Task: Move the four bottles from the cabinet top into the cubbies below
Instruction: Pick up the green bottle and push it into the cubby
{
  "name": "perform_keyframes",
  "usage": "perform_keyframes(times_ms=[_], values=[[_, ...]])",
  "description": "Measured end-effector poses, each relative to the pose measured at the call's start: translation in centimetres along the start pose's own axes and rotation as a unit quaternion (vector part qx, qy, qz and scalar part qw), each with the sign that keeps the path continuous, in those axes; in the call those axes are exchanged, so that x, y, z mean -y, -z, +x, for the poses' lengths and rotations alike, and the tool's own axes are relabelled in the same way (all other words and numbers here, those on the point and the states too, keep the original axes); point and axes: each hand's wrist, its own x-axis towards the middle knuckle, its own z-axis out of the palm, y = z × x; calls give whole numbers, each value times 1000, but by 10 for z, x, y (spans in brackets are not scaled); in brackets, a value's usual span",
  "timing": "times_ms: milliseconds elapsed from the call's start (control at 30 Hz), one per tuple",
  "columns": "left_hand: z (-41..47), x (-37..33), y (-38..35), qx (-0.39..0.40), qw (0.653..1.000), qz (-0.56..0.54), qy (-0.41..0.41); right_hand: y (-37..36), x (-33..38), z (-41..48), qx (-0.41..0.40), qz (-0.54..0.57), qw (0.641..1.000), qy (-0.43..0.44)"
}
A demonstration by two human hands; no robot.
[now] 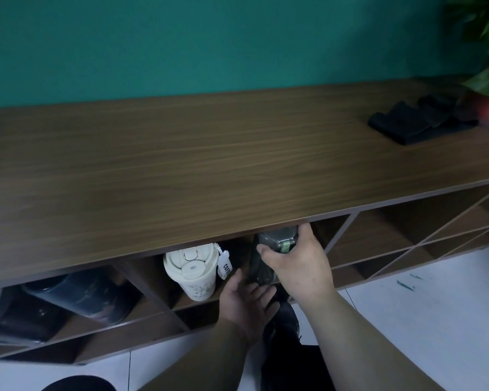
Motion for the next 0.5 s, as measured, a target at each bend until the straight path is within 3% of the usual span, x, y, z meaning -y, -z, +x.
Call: perform_keyframes(times_ms=[500], values=[[0,-4,3,-2,1000,16,10,-5,-5,1,-6,20,1000,-8]])
